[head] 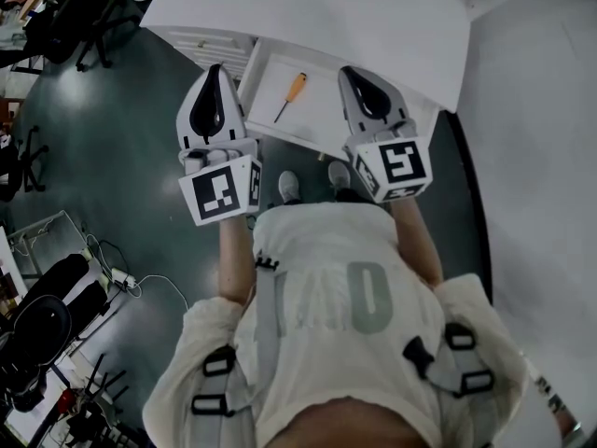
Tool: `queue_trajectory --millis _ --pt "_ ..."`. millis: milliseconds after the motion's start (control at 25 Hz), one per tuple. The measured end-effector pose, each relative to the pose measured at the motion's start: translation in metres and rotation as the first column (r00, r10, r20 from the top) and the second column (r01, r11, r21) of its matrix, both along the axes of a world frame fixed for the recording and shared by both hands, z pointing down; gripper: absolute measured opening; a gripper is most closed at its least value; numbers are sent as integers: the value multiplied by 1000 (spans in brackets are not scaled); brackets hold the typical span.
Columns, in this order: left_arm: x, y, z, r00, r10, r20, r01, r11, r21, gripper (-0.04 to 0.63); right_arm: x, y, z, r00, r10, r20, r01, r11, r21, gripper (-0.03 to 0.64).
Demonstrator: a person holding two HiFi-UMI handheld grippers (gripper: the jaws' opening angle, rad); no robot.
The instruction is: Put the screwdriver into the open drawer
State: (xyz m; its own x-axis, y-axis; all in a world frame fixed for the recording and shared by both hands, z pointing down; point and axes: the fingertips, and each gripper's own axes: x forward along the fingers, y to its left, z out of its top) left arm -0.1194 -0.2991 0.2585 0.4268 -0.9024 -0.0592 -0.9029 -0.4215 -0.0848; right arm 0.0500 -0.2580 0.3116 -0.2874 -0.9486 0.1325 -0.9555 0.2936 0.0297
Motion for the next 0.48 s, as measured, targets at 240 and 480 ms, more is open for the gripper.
queue_trajectory --millis 240,480 --pt "-7 -1 6 1000 -15 0 15 1000 -15 6 -1 3 7 1000 6 9 -6 1000 -12 5" --pt "6 -5 14 1000 -15 16 15 1000 -22 6 13 -1 11 1000 -11 -8 11 1000 -11 5"
